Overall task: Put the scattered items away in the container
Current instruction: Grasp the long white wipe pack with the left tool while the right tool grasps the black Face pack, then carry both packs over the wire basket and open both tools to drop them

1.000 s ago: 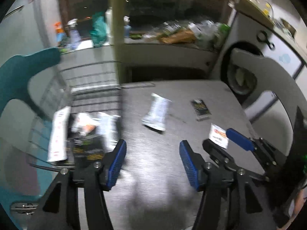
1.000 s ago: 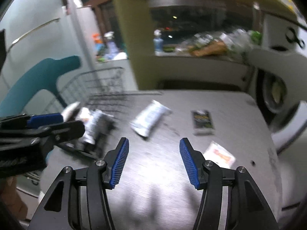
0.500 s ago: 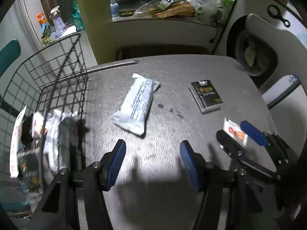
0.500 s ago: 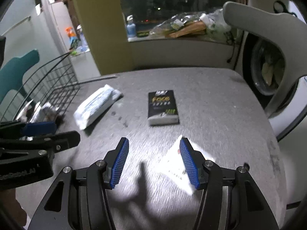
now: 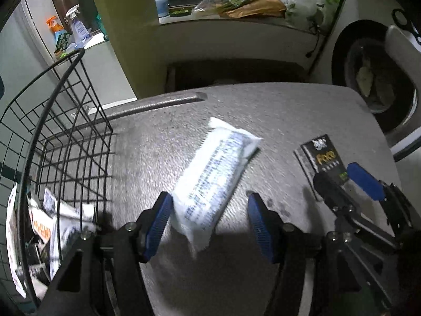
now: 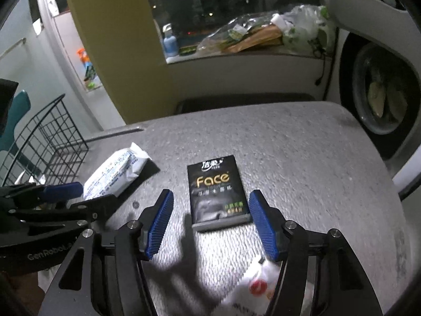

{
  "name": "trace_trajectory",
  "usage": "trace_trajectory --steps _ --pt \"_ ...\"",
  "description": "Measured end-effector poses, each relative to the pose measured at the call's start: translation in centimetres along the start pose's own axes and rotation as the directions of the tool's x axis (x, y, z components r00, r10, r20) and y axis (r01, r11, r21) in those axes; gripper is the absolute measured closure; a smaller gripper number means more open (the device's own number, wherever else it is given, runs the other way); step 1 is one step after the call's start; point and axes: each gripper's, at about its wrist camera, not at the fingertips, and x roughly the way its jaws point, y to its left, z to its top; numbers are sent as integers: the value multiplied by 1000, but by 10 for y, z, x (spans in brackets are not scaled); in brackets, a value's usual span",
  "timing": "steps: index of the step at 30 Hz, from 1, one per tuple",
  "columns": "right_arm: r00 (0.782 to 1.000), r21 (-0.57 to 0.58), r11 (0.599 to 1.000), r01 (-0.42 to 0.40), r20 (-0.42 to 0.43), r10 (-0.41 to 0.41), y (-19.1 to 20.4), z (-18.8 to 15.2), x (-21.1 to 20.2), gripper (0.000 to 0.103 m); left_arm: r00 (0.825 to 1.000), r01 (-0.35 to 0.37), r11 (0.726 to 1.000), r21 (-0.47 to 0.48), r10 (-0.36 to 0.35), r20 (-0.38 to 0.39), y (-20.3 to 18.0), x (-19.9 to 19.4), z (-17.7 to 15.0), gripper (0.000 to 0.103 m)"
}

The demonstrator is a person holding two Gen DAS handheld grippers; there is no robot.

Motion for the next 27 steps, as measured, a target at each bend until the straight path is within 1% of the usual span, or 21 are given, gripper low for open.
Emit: trace_trajectory --steps 6,9,15,17,18,20,21,22,27 --pt "1000 1 1000 -4 -21 4 1 4 16 42 1000 5 1000 -10 -5 1 10 11 20 37" --pt "1000 -3 1000 -2 -24 2 3 5 20 42 1000 -11 1000 7 11 12 9 14 26 37" --pt "1000 -16 1000 3 -29 -3 4 5 21 42 1000 -21 999 41 22 -18 6 29 29 37" --pt "999 -15 1000 1 -36 -2 5 5 20 43 1000 -12 999 36 13 -29 7 31 28 42" --pt "999 -7 1000 -3 -39 3 4 4 19 43 999 -8 999 37 9 -35 7 32 28 47" --pt "999 7 1000 1 -43 0 3 4 17 54 999 -14 999 33 15 -43 8 33 27 48" --pt "999 9 1000 -1 -46 1 2 3 16 54 999 -9 1000 28 10 -45 9 32 26 50" --pt "999 11 1000 -1 -48 2 2 3 15 54 999 -5 1000 26 6 -47 8 32 26 54" --pt "999 16 1000 -4 -53 4 3 -5 6 55 998 2 1000 22 -1 -57 9 27 19 58"
